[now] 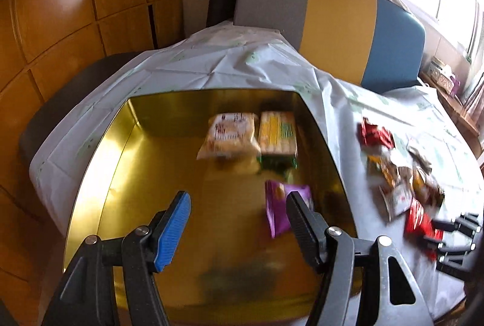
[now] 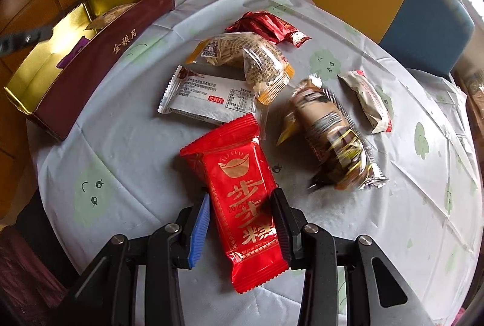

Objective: Organize snacks
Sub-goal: 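Carry the red packet into the gold tin and release with the right tool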

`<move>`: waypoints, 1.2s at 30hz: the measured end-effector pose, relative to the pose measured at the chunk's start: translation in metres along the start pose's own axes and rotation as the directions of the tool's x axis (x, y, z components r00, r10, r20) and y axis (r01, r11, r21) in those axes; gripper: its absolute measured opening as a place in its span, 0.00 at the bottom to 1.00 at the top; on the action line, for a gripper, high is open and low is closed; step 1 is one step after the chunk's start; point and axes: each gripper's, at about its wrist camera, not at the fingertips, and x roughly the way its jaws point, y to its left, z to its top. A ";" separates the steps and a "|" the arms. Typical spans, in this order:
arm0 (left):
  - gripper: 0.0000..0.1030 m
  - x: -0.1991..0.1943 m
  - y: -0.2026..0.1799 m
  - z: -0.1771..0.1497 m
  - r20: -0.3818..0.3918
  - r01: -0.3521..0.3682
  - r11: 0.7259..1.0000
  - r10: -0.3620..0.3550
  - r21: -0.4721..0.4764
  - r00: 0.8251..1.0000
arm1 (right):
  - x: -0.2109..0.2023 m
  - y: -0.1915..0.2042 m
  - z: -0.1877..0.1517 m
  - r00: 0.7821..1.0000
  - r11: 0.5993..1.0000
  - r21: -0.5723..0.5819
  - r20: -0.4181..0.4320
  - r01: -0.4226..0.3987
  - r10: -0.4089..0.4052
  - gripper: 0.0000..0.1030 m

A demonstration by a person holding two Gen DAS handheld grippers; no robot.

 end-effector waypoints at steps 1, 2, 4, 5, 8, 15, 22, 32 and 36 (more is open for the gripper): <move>0.65 -0.002 0.001 -0.003 0.001 -0.002 1.000 0.002 0.002 1.000 | 0.000 0.000 0.000 1.000 1.000 0.000 0.000 0.001 -0.001 0.39; 0.65 -0.004 0.001 -0.007 0.003 -0.006 1.000 0.006 0.002 1.000 | 0.000 0.000 0.000 1.000 1.000 0.000 0.000 0.001 -0.001 0.39; 0.65 -0.007 0.002 -0.012 0.014 -0.008 1.000 0.008 0.000 1.000 | -0.001 0.001 -0.001 1.000 1.000 -0.001 -0.003 0.002 -0.002 0.39; 0.65 -0.007 0.002 -0.014 0.015 -0.010 1.000 0.010 0.005 1.000 | -0.002 0.002 -0.001 1.000 1.000 0.001 -0.004 0.001 -0.001 0.39; 0.65 -0.009 0.003 -0.020 0.018 -0.020 1.000 0.019 0.017 1.000 | -0.005 0.001 0.000 1.000 1.000 0.010 -0.002 -0.006 0.006 0.39; 0.65 -0.008 0.010 -0.026 0.008 -0.020 1.000 0.020 0.003 1.000 | -0.030 0.007 0.004 0.998 0.999 0.005 0.053 -0.034 0.034 0.39; 0.65 -0.008 0.020 -0.028 0.009 -0.022 0.999 0.022 -0.023 1.000 | -0.053 0.038 0.031 0.986 0.994 -0.049 0.132 -0.093 0.099 0.39; 0.65 -0.017 0.069 -0.024 0.034 -0.071 0.986 0.077 -0.150 0.996 | -0.068 0.133 0.098 0.945 0.949 -0.253 0.218 -0.185 0.243 0.39; 0.65 -0.017 0.085 -0.027 0.031 -0.096 0.979 0.104 -0.182 0.994 | -0.060 0.168 0.118 0.933 0.918 -0.326 0.200 -0.224 0.298 0.39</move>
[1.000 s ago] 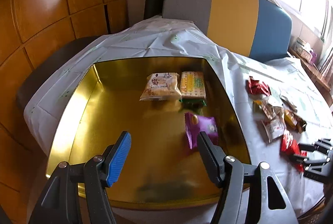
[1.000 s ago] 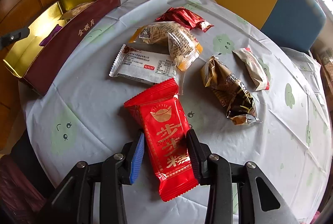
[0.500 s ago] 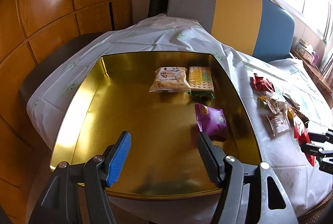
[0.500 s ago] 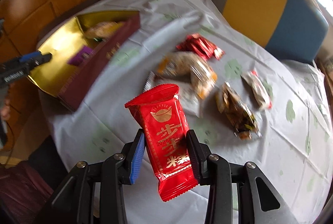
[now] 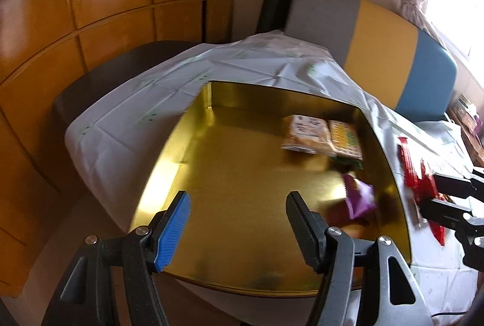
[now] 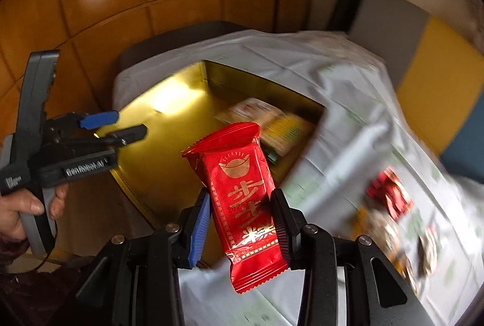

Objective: Organize snacks
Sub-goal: 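Carry the red packet into the gold tin and release with the right tool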

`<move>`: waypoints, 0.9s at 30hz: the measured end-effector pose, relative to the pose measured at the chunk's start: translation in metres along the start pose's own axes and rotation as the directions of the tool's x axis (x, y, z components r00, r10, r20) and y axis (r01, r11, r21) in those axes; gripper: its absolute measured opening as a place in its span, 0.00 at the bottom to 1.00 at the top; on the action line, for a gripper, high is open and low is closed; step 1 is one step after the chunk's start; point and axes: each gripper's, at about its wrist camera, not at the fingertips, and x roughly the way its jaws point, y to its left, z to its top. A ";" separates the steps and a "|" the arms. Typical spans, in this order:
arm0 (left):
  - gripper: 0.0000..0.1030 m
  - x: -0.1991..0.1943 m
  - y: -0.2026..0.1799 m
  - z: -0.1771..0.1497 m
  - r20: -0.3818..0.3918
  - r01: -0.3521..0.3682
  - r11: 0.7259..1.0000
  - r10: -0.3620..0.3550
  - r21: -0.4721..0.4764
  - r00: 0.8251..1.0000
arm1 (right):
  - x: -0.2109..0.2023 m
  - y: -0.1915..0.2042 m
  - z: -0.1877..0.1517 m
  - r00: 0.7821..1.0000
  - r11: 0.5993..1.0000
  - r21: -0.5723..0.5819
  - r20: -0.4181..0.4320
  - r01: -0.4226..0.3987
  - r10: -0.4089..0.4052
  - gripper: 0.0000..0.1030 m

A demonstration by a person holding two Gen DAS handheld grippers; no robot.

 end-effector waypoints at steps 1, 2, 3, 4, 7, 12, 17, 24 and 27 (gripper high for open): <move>0.65 0.001 0.003 0.000 -0.002 -0.004 1.000 0.004 -0.004 1.000 | 0.005 0.005 0.004 1.000 1.000 -0.012 -0.004 -0.010 0.010 0.39; 0.65 0.002 0.006 -0.001 -0.004 -0.010 1.000 0.010 -0.009 1.000 | 0.010 0.011 0.007 1.000 0.999 -0.026 -0.010 -0.018 0.018 0.39; 0.65 0.003 0.008 -0.001 -0.007 -0.014 1.000 0.013 -0.016 1.000 | 0.018 0.017 0.009 0.999 0.998 -0.048 -0.027 -0.037 0.036 0.39; 0.65 0.005 0.010 -0.001 -0.011 -0.014 1.000 0.014 -0.023 1.000 | 0.022 0.023 0.008 0.998 0.997 -0.061 -0.039 -0.044 0.042 0.39; 0.65 0.006 0.013 -0.002 -0.014 -0.013 1.000 0.012 -0.028 1.000 | 0.043 0.036 0.001 0.992 0.991 -0.115 -0.111 -0.067 0.054 0.39; 0.65 0.008 0.013 -0.002 -0.018 -0.008 1.000 0.007 -0.022 1.000 | 0.057 0.038 -0.019 0.984 0.989 -0.133 -0.175 -0.066 0.042 0.42; 0.65 0.007 0.007 -0.004 -0.015 0.000 1.000 0.000 -0.001 1.000 | 0.041 0.023 -0.023 0.990 0.995 -0.064 -0.128 -0.074 0.065 0.54; 0.65 0.000 -0.007 -0.006 0.002 0.015 0.999 -0.015 0.048 1.000 | 0.012 0.007 -0.029 0.998 0.998 0.026 -0.042 -0.054 0.055 0.54; 0.65 -0.004 -0.015 -0.007 0.011 0.030 0.997 -0.030 0.074 0.999 | 0.000 -0.008 -0.034 0.999 0.996 0.081 -0.009 -0.042 0.043 0.56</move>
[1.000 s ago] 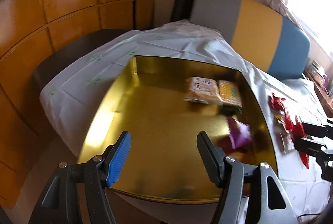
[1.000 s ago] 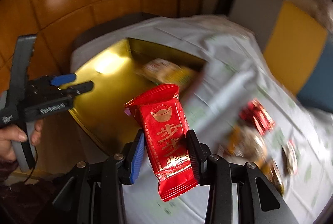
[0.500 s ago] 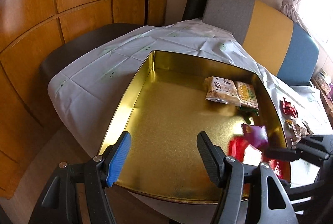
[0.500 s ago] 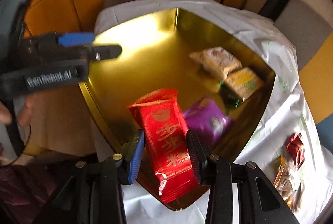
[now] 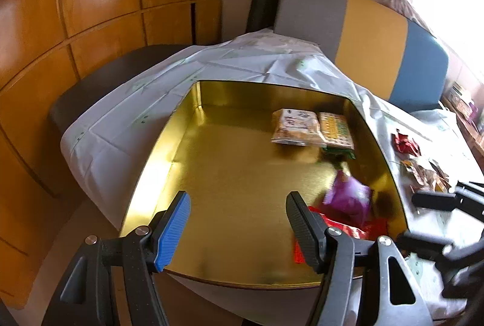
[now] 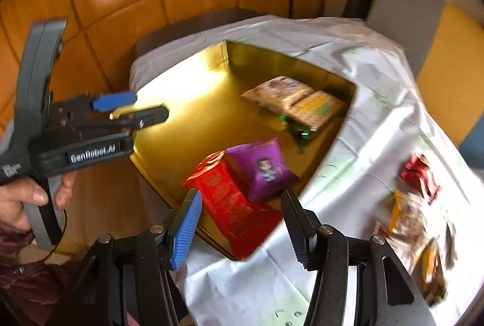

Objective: Organize snacks
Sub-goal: 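Carry the red packet into the gold tin and release with the right tool, then reach the left tool to the clear peanut bag on the cloth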

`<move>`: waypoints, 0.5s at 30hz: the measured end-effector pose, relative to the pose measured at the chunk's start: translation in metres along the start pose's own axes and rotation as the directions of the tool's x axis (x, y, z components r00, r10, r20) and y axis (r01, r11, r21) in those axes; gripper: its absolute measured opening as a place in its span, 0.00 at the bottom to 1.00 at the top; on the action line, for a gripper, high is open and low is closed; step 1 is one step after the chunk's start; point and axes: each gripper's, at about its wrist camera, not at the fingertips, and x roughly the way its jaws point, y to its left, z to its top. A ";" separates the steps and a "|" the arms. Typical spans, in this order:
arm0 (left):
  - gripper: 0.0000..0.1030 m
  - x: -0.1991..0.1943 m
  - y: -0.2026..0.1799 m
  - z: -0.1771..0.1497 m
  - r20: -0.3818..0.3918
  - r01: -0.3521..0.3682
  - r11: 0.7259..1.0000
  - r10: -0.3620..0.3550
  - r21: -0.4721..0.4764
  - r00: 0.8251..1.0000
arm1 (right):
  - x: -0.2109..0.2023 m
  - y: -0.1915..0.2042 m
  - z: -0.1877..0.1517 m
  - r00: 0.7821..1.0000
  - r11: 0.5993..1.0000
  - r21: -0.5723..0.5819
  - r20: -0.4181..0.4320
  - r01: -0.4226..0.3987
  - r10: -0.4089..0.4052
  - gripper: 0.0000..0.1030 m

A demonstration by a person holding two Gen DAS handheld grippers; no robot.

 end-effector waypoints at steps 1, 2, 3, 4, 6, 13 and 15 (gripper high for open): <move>0.65 -0.001 -0.003 0.000 0.004 0.003 1.000 -0.003 0.009 1.000 | -0.005 -0.006 -0.003 1.000 1.000 0.020 0.009 0.016 -0.016 0.58; 0.65 -0.002 -0.006 0.000 0.009 0.006 1.000 -0.006 0.019 1.000 | -0.010 -0.012 -0.006 0.999 0.999 0.036 0.016 0.032 -0.033 0.59; 0.65 -0.003 -0.010 0.000 0.011 0.013 0.999 -0.013 0.031 1.000 | -0.015 -0.019 -0.009 0.999 0.998 0.053 0.018 0.046 -0.047 0.59; 0.65 -0.004 -0.014 0.000 0.011 0.020 0.999 -0.020 0.040 1.000 | -0.019 -0.024 -0.013 0.998 0.996 0.065 0.018 0.058 -0.059 0.59; 0.65 -0.006 -0.022 0.000 0.011 0.034 0.998 -0.034 0.061 0.999 | -0.025 -0.039 -0.021 0.995 0.991 0.097 0.010 0.097 -0.099 0.60; 0.65 -0.010 -0.047 -0.003 0.010 0.062 0.990 -0.064 0.129 0.998 | -0.048 -0.088 -0.047 0.980 0.962 0.186 -0.022 0.199 -0.198 0.62; 0.65 -0.011 -0.054 -0.004 0.009 0.068 0.986 -0.070 0.151 0.998 | -0.054 -0.101 -0.054 0.973 0.951 0.206 -0.034 0.229 -0.227 0.63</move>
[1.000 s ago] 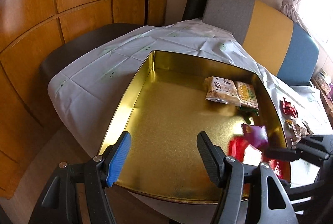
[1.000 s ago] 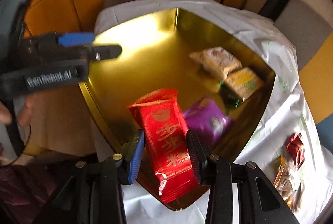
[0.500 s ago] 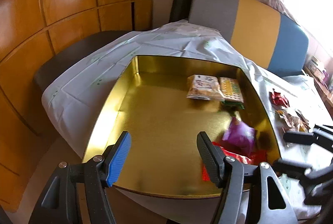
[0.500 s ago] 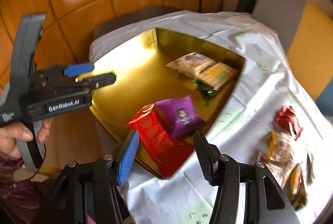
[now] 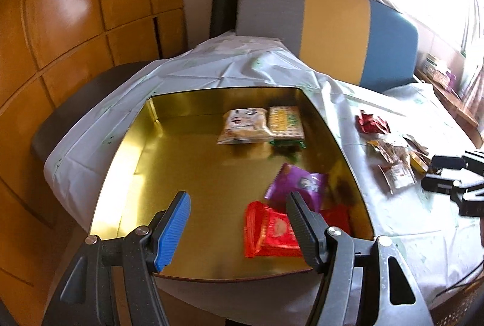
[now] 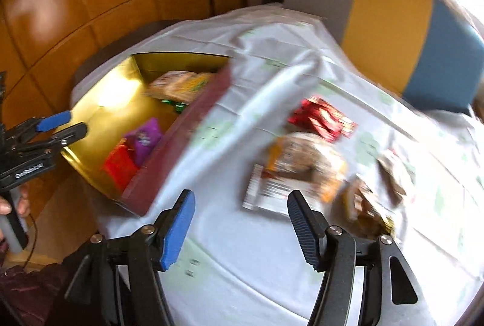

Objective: Organize snacks
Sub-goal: 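Reach the left tool to the clear peanut bag on the cloth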

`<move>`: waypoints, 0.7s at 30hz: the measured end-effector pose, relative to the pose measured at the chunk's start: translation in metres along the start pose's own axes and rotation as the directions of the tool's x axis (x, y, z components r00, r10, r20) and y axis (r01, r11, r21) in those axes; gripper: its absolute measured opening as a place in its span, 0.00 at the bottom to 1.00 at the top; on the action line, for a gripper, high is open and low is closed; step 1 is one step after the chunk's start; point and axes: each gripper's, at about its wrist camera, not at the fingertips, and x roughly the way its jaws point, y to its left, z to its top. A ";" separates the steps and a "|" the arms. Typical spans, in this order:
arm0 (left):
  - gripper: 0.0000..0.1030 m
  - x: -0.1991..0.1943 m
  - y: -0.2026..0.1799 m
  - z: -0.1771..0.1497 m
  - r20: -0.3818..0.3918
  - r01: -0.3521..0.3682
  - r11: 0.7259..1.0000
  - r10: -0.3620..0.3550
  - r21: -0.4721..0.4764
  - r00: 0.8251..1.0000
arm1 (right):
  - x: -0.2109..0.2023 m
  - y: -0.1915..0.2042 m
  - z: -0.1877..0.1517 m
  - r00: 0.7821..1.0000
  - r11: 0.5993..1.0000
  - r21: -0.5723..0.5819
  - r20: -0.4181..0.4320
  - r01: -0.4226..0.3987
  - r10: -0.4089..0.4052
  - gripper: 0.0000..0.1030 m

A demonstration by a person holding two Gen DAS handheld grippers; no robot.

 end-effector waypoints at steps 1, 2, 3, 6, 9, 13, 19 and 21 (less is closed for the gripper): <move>0.65 0.000 -0.003 0.000 0.000 0.003 1.000 -0.003 0.009 1.000 | -0.002 -0.007 -0.002 1.000 1.000 0.009 -0.001 0.010 -0.010 0.63; 0.65 0.000 -0.007 0.001 0.002 0.005 1.000 -0.005 0.020 1.000 | -0.004 -0.015 -0.005 1.000 0.999 0.022 -0.003 0.024 -0.024 0.63; 0.65 -0.001 -0.012 0.001 0.004 0.008 0.999 -0.008 0.033 1.000 | -0.007 -0.023 -0.008 0.999 0.999 0.035 -0.005 0.037 -0.037 0.64; 0.65 -0.002 -0.024 0.003 0.006 0.023 0.998 -0.023 0.066 1.000 | -0.013 -0.047 -0.014 0.997 0.995 0.073 -0.007 0.075 -0.075 0.67; 0.65 -0.003 -0.035 0.004 0.007 0.033 0.995 -0.034 0.098 0.999 | -0.017 -0.066 -0.017 0.993 0.988 0.103 -0.013 0.115 -0.115 0.67; 0.65 -0.004 -0.050 0.007 0.010 0.052 0.989 -0.054 0.140 0.999 | -0.024 -0.103 -0.025 0.985 0.969 0.173 -0.019 0.175 -0.174 0.71; 0.65 -0.003 -0.078 0.014 0.001 0.089 0.973 -0.091 0.212 0.996 | -0.024 -0.162 -0.043 0.971 0.892 0.386 -0.057 0.235 -0.231 0.72; 0.65 -0.002 -0.089 0.017 -0.013 0.119 0.965 -0.119 0.233 0.993 | -0.025 -0.176 -0.047 0.963 0.857 0.441 -0.086 0.266 -0.254 0.72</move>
